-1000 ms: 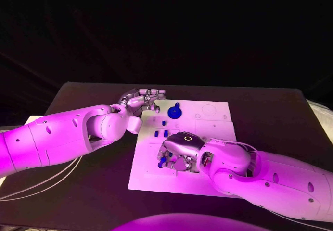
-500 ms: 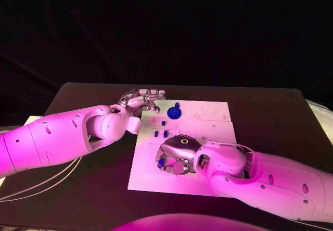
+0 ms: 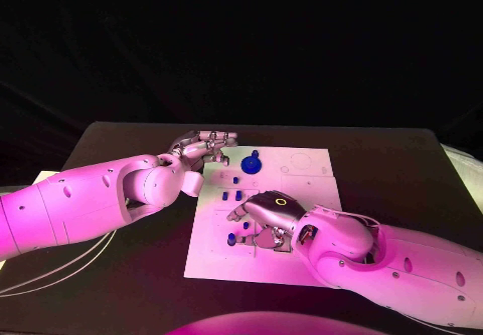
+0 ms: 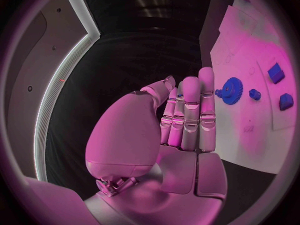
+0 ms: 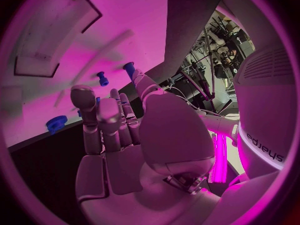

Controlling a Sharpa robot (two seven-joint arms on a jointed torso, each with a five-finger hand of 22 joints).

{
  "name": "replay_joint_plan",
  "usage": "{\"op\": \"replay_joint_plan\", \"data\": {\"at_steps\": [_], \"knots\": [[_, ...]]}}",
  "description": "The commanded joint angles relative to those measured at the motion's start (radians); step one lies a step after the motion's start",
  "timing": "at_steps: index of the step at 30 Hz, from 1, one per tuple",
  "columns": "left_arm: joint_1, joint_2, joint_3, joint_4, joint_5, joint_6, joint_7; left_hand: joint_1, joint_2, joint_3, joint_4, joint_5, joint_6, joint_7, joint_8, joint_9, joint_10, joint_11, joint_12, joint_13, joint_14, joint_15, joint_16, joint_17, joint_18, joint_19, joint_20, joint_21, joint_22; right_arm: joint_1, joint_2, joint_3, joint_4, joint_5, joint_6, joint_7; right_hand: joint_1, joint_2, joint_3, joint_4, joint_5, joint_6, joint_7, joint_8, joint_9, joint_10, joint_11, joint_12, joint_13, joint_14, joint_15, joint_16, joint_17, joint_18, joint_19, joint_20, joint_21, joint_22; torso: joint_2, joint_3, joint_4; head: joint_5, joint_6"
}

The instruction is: Assemble the parts on the task board

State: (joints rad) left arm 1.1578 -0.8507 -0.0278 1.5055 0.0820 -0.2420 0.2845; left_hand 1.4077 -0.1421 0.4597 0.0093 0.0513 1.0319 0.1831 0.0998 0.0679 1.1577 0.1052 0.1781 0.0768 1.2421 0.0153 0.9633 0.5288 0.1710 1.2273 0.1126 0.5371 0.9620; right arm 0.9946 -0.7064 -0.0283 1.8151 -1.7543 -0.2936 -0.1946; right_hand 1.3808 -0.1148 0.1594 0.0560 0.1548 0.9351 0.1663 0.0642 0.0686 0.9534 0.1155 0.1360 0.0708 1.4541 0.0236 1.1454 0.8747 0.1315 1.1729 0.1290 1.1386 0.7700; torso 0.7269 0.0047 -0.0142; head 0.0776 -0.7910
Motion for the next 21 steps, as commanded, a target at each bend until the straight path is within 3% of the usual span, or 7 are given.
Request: {"op": "replay_joint_plan", "data": {"at_steps": [1,5,7,11,14,16,21], "knots": [[-0.002,-0.001,0.0,0.002,0.004,0.02,0.002,-0.006,0.002,-0.006,0.001,0.002,-0.008,0.0,0.004,-0.001,-0.008,-0.001,0.001,-0.001,-0.008,0.001,-0.003,-0.001,0.01,0.002,0.001,-0.003,-0.001,0.002,-0.038,0.009,0.033,0.057,-0.116,0.032,0.014,0.007,-0.01,-0.001,0.008,0.019,0.002,0.005,0.002,0.022,-0.005,0.02,0.002,0.0,-0.004,-0.003,-0.002,0.018,0.005,-0.007,0.0,0.005,-0.002,-0.0009,-0.0019,-0.009,0.003],[-0.005,-0.004,0.0,0.003,0.004,0.02,0.002,-0.006,0.005,-0.01,-0.001,0.002,-0.009,0.0,0.005,0.0,-0.01,-0.001,0.005,-0.001,-0.009,0.001,-0.002,-0.004,0.011,0.002,0.002,-0.005,-0.003,0.032,-0.15,0.02,0.089,0.172,-0.084,-0.013,0.005,0.025,-0.018,0.012,0.012,0.046,-0.001,0.009,0.004,0.116,-0.018,0.073,0.011,0.011,-0.013,0.018,0.028,0.011,0.032,-0.013,0.027,0.049,-0.006,-0.0022,-0.0067,-0.024,0.007],[-0.006,-0.006,0.0,0.005,0.004,0.019,0.002,-0.006,0.005,-0.01,-0.001,0.002,-0.009,0.0,0.005,0.0,-0.01,-0.001,0.005,-0.001,-0.009,0.001,-0.002,-0.004,0.011,0.002,0.002,-0.005,-0.003,0.048,-0.207,0.021,0.108,0.233,-0.053,-0.053,-0.013,0.031,-0.025,0.03,0.013,0.067,-0.002,0.016,0.007,0.206,-0.03,0.116,0.027,0.033,-0.021,0.075,0.109,-0.004,0.078,-0.018,0.077,0.132,-0.008,-0.0039,-0.0105,-0.033,0.006],[-0.007,-0.01,0.0,0.014,0.003,0.018,0.002,-0.006,0.005,-0.01,-0.001,0.002,-0.009,0.0,0.005,0.0,-0.01,-0.001,0.005,-0.001,-0.009,0.001,-0.002,-0.004,0.011,0.002,0.002,-0.005,-0.003,0.068,-0.315,0.016,0.139,0.307,-0.007,-0.138,-0.067,0.027,-0.063,0.078,0.046,0.096,-0.037,0.032,0.01,0.382,-0.071,0.228,0.097,0.067,-0.055,0.187,0.267,-0.036,0.171,-0.047,0.187,0.312,-0.014,-0.0083,-0.0224,-0.051,0.009],[-0.007,-0.013,0.0,0.019,0.003,0.017,0.003,-0.006,0.005,-0.01,-0.001,0.002,-0.009,0.0,0.005,0.0,-0.01,-0.001,0.005,-0.001,-0.009,0.001,-0.002,-0.004,0.011,0.002,0.002,-0.005,-0.003,0.07,-0.367,0.007,0.155,0.32,0.008,-0.183,-0.082,0.026,-0.091,0.102,0.062,0.106,-0.051,0.044,0.011,0.423,-0.088,0.32,0.178,0.07,-0.07,0.215,0.3,-0.047,0.198,-0.065,0.226,0.372,-0.015,-0.009,-0.0275,-0.059,0.011],[-0.007,-0.014,0.0,0.023,0.003,0.017,0.003,-0.006,0.005,-0.01,-0.001,0.002,-0.009,0.0,0.005,0.0,-0.01,-0.001,0.005,-0.001,-0.009,0.001,-0.002,-0.004,0.011,0.002,0.002,-0.005,-0.003,0.069,-0.399,0.0,0.165,0.32,0.016,-0.222,-0.075,0.036,-0.123,0.133,0.072,0.105,-0.063,0.06,0.01,0.398,-0.094,0.521,0.409,0.065,-0.067,0.233,0.316,-0.051,0.205,-0.075,0.251,0.409,-0.016,-0.0087,-0.0339,-0.063,0.013],[-0.007,-0.014,0.0,0.026,0.003,0.019,0.002,-0.006,0.005,-0.01,-0.001,0.002,-0.009,0.0,0.005,0.0,-0.01,-0.001,0.005,-0.001,-0.009,0.001,-0.002,-0.004,0.011,0.002,0.002,-0.005,-0.003,0.059,-0.447,-0.011,0.183,0.27,0.025,-0.305,-0.101,0.032,-0.203,0.205,0.132,0.109,-0.061,0.097,0.015,0.417,-0.093,0.897,0.851,0.069,-0.073,0.271,0.373,-0.059,0.213,-0.07,0.275,0.45,-0.021,-0.0085,-0.0443,-0.066,0.012]]}}
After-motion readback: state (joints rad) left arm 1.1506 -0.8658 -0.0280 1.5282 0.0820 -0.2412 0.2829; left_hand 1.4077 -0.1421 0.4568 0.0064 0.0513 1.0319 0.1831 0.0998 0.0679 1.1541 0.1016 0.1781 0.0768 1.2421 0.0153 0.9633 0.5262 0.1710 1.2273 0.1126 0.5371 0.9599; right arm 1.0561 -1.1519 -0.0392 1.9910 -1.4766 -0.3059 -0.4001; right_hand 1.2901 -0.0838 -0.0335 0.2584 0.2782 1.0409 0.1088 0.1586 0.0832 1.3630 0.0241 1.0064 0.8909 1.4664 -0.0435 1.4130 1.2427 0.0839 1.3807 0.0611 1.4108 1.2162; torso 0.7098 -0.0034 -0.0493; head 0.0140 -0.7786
